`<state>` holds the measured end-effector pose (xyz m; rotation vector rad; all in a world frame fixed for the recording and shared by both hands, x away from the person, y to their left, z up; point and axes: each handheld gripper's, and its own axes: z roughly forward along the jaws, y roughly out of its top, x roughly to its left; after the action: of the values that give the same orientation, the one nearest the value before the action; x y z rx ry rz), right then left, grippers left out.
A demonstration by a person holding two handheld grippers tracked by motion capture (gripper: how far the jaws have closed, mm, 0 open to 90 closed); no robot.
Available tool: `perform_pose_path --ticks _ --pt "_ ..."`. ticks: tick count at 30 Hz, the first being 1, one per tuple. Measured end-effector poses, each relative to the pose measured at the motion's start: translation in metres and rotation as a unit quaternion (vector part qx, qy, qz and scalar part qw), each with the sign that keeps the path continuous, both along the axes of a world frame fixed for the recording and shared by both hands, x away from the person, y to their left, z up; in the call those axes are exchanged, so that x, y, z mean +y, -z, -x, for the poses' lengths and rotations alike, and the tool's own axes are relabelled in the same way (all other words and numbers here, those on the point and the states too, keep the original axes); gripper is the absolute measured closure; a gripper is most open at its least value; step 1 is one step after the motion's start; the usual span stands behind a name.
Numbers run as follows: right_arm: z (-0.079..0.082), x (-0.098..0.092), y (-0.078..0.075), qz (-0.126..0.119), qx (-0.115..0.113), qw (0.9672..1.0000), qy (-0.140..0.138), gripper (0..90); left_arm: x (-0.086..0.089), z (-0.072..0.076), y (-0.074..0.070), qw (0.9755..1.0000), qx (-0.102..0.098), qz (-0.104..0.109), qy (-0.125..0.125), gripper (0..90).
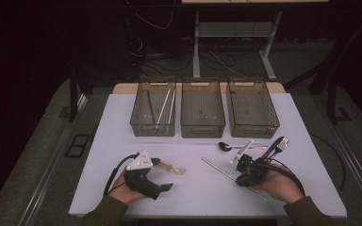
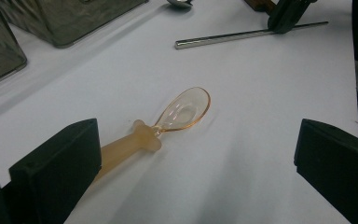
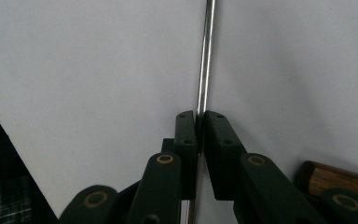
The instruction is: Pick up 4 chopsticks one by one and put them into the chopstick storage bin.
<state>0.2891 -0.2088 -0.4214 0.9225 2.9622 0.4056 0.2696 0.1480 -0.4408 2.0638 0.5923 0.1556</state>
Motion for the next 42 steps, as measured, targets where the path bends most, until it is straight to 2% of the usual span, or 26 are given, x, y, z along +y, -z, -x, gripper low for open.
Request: perform_pose_path --ticks 5,8,13,16,19,24,26,29,32,34,38,42 --pt "-0.009 0.012 -0.001 0.047 0.025 0.9986 -0.007 83.3 0.000 0.000 0.000 1.0000 0.000 -0.001 0.000 0.0" --pt "-0.012 0.019 -0.002 0.069 0.039 0.9968 -0.001 83.9 0.000 0.000 0.000 1.0000 0.000 -0.001 0.000 0.0" --pt "-0.014 0.020 -0.002 0.075 0.045 0.9962 -0.001 85.8 -0.001 0.000 0.000 1.0000 -0.001 -0.002 0.001 0.0" --pt "-0.014 0.018 -0.002 0.068 0.043 0.9967 -0.002 85.9 -0.001 0.000 0.000 1.0000 -0.001 -0.002 0.001 0.0" --pt "-0.014 0.015 -0.003 0.042 0.041 0.9983 0.003 85.9 -0.001 0.000 0.000 1.0000 -0.001 -0.002 0.002 0.0" --pt "-0.018 0.009 -0.007 -0.005 0.017 0.9998 0.013 85.8 -0.001 0.001 0.000 1.0000 -0.001 -0.002 0.002 0.0" --pt "-0.019 0.005 -0.010 -0.025 0.008 0.9994 0.022 85.8 -0.001 0.001 -0.001 1.0000 -0.002 -0.002 0.002 0.0" --pt "-0.020 -0.001 -0.013 -0.071 0.003 0.9969 0.033 85.9 -0.001 0.001 -0.001 1.0000 -0.002 -0.001 0.002 0.0" --pt "-0.022 -0.007 -0.016 -0.115 -0.012 0.9925 0.040 85.8 -0.001 0.001 -0.001 1.0000 -0.002 -0.001 0.002 0.0" --pt "-0.023 -0.010 -0.018 -0.135 -0.024 0.9895 0.047 85.8 -0.001 0.001 -0.001 1.0000 -0.002 -0.001 0.002 0.0" --pt "-0.024 -0.013 -0.020 -0.186 -0.043 0.9797 0.061 85.8 -0.001 0.001 -0.001 1.0000 -0.002 -0.002 0.003 0.0" --pt "-0.025 -0.012 -0.023 -0.226 -0.068 0.9694 0.067 85.8 -0.001 0.001 0.000 1.0000 -0.002 -0.002 0.002 0.0"
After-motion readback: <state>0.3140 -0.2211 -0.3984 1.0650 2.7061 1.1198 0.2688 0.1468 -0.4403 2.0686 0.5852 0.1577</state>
